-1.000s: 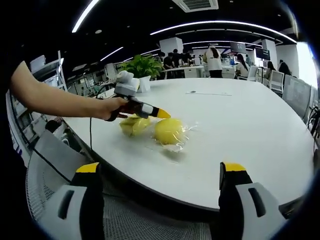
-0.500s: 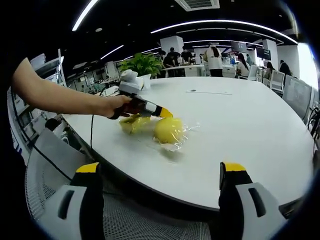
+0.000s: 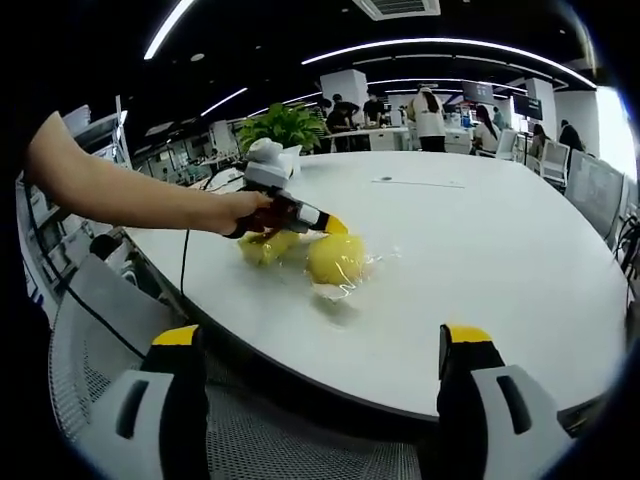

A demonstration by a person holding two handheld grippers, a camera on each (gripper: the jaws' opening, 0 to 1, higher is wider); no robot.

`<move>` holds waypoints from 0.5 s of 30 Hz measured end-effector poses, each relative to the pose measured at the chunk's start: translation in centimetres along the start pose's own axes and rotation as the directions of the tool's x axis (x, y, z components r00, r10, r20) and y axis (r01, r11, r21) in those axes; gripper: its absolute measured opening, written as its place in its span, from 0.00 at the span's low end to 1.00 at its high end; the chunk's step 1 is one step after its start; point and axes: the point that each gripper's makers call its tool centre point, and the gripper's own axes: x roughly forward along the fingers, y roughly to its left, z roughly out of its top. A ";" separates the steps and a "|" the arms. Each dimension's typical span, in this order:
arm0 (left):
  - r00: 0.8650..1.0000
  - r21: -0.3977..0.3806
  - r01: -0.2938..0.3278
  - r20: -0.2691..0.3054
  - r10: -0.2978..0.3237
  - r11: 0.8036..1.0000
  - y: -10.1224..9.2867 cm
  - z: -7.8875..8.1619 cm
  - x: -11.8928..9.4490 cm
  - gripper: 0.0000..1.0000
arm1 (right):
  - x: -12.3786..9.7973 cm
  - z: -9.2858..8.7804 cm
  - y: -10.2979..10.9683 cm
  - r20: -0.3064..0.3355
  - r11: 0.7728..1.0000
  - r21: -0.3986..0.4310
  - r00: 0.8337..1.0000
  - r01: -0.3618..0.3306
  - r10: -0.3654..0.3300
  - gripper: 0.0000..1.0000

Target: Compare the silicone blocks by pressing each to a similar depth, holding the contact briefly, and releasing to observe deformation and rebound differences across the visible hardness samples.

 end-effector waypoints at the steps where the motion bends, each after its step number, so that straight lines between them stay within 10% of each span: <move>1: 1.000 -0.006 0.001 -0.006 -0.001 1.000 0.0 0.0 0.0 0.00 | 0.0 0.0 0.0 -0.001 1.000 0.000 1.000 0.000 0.000 0.91; 15: 0.996 0.125 0.057 0.067 -0.066 0.990 -1.4 1.1 -1.0 0.00 | -0.1 -0.1 0.0 0.000 1.000 0.000 1.000 -0.001 0.001 0.90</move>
